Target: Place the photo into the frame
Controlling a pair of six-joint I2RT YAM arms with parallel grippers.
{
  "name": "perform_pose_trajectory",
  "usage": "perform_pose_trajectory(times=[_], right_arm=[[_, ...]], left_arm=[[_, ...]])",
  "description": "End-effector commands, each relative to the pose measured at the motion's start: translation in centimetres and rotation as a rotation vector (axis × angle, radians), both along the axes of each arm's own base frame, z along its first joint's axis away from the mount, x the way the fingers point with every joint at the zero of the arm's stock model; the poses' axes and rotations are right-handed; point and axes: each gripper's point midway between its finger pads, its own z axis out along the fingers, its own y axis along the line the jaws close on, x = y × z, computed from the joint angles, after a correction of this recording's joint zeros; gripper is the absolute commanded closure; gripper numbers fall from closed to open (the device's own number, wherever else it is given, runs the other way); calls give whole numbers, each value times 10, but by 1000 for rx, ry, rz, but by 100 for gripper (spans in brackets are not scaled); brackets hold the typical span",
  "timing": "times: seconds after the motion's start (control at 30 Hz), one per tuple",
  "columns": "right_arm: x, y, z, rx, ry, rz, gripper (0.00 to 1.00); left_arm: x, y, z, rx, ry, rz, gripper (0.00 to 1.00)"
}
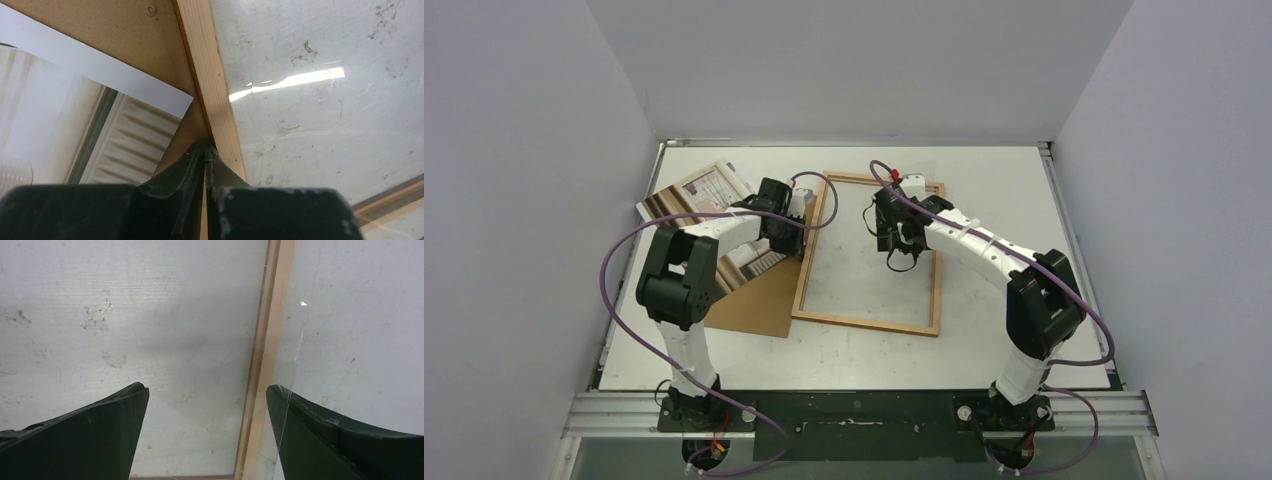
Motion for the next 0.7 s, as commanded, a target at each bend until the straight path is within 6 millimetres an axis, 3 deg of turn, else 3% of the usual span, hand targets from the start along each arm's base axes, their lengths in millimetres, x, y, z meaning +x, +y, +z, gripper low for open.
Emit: perform_pose_trajectory(times=[0.0,0.47,0.67], right_arm=[[11,3,20,-13,-63,-2,10],[8,1,30,7,-82,9,10],[3,-4,25,75,-78,0,10]], left_arm=[[-21,-6,-16,-15,87,-15,95],[-23,-5,-16,-12,87,-19,96],[-23,-5,-15,-11,86,-22,96]])
